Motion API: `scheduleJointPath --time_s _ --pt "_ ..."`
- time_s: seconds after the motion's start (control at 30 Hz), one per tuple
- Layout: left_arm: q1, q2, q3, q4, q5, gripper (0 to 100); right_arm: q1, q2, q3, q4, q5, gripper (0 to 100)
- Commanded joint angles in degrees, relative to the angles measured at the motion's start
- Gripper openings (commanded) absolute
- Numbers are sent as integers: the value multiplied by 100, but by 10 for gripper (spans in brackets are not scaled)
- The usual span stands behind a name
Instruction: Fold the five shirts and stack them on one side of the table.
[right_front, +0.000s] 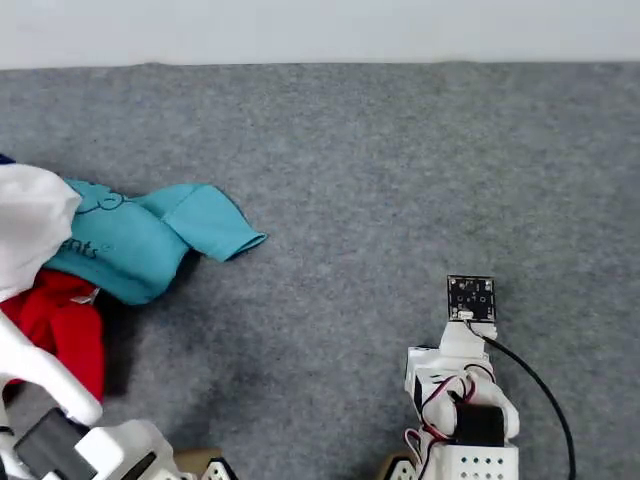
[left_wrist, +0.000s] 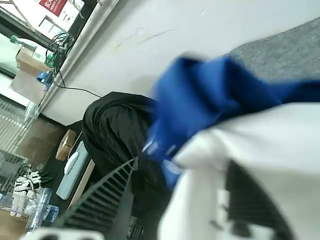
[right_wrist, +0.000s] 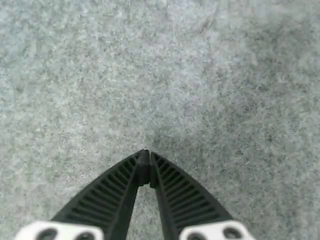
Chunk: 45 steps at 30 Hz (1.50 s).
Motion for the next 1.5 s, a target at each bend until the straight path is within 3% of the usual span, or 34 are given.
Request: scheduleJointPath --time_s 0.0,0.13,0.5,0.63,0.77,0.87,1.1,1.33,1.47 --pt "-26 -132 -75 264 -132 318 66 -40 79 40 -26 9" --pt "-18 -132 -611 1327 -114 318 66 -40 79 40 -26 9" --pt "519 -123 -2703 5855 334 317 66 -40 79 40 -26 9" --pt "747 -123 -2993 6927 431 316 66 -40 79 40 -26 9" --pt "1037 -123 -3231 7648 1090 316 66 -40 79 40 -26 9" --pt "1468 -123 -3354 8053 1407 303 66 -40 79 40 -26 9" --pt "3015 -79 -2853 8062 1811 160 66 -40 79 40 -26 9" --pt "4299 -53 -1868 7991 2435 303 66 -40 79 40 -26 9" --pt "4519 -9 -1042 7226 2488 316 66 -40 79 40 -26 9"
